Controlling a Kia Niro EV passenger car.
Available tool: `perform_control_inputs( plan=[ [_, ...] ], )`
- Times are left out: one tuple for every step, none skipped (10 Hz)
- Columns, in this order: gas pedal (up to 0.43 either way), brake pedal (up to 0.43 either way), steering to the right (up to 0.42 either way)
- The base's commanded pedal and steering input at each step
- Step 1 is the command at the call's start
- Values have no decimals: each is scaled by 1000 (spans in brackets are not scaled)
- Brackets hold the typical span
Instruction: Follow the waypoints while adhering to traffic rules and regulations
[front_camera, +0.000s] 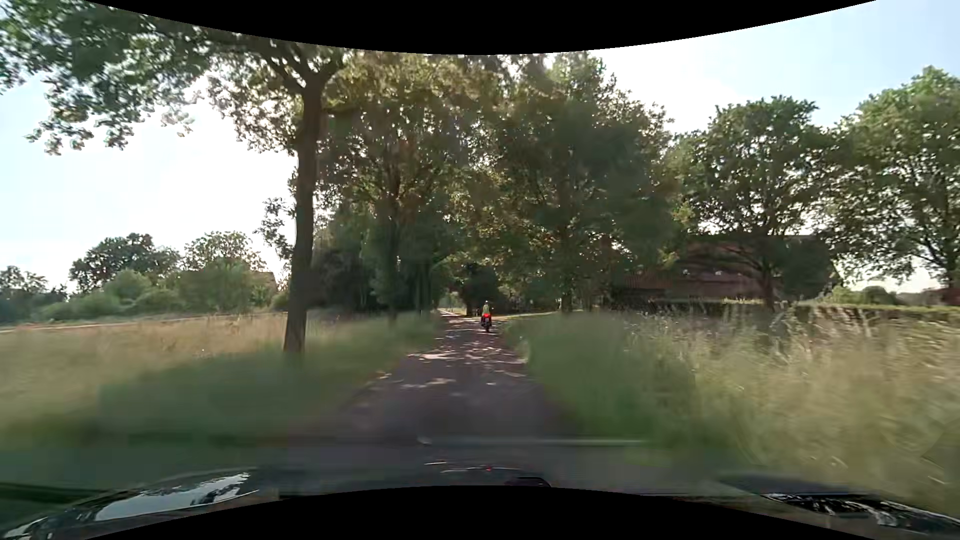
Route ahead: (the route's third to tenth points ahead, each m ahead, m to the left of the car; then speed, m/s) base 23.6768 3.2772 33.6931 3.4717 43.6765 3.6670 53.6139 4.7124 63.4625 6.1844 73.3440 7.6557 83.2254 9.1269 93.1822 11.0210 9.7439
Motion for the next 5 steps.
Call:
perform_control_inputs(
  plan=[
    [98,0,-7],
    [98,0,-7],
    [98,0,-7],
    [98,0,-7],
    [98,0,-7]
  ],
)
